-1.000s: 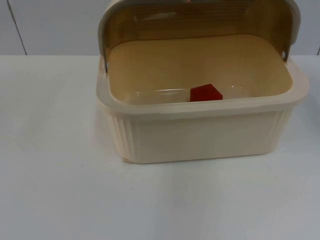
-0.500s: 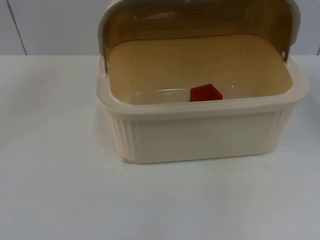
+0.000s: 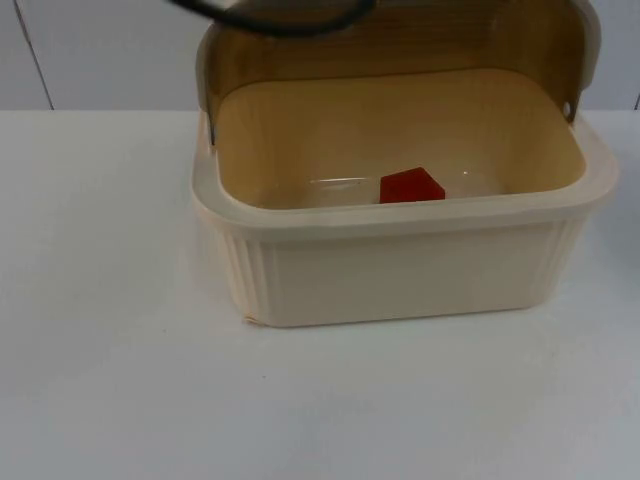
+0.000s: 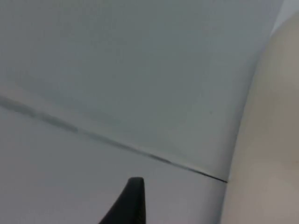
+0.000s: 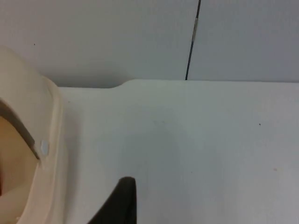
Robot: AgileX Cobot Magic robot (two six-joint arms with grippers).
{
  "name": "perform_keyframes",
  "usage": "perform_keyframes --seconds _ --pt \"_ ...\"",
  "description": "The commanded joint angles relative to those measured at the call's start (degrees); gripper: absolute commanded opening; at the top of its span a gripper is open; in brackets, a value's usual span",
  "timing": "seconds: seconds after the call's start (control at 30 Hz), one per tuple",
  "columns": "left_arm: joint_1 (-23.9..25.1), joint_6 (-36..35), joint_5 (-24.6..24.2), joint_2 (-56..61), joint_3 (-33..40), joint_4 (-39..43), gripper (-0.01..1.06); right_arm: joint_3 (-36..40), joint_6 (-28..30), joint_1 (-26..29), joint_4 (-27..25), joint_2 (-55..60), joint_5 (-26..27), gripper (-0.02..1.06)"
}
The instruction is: Open the box lid with the left hand, place the block into the box with the right hand, then close the box lid with the left hand.
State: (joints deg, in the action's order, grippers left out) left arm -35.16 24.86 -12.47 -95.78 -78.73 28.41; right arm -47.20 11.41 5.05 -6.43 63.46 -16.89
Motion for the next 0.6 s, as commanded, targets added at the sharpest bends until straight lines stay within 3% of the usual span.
perform_keyframes --seconds 0.0,0.03,0.07,0.2,0.23,0.3,0.37,0.4,0.57 --pt "-0.85 5.35 1.52 -0.32 -0.47 0.71 0.99 0.32 0.14 -0.27 0.4 -0.38 0.85 1.04" --pt "-0.99 6.38 2.97 -0.98 -0.47 1.75 0.92 0.32 0.14 -0.27 0.4 -0.38 0.85 1.04" --pt "-0.99 6.38 2.97 -0.98 -0.47 1.75 0.92 0.32 0.14 -0.27 0.4 -0.38 0.85 1.04" --pt "-1.13 6.38 8.01 -2.38 -0.47 1.96 0.5 0.32 0.14 -0.27 0.4 -0.38 0.85 1.04" --pt "-1.13 6.38 8.01 -2.38 -0.47 1.96 0.5 0.32 0.14 -0.27 0.4 -0.38 0.85 1.04" --pt "-1.13 6.38 12.47 -2.98 -0.47 2.08 0.24 0.32 0.14 -0.27 0.4 -0.38 0.85 1.04" --pt "-1.13 6.38 15.57 -3.44 -0.47 2.23 0.06 0.32 0.14 -0.27 0.4 -0.38 0.7 1.04" --pt "-1.13 6.38 16.53 -3.72 -0.47 2.47 0.0 0.32 0.14 -0.27 0.4 -0.38 0.7 1.04" --pt "-0.78 5.83 15.55 -5.38 -0.77 0.98 0.0 0.32 0.14 -1.11 0.4 -0.38 0.63 1.04"
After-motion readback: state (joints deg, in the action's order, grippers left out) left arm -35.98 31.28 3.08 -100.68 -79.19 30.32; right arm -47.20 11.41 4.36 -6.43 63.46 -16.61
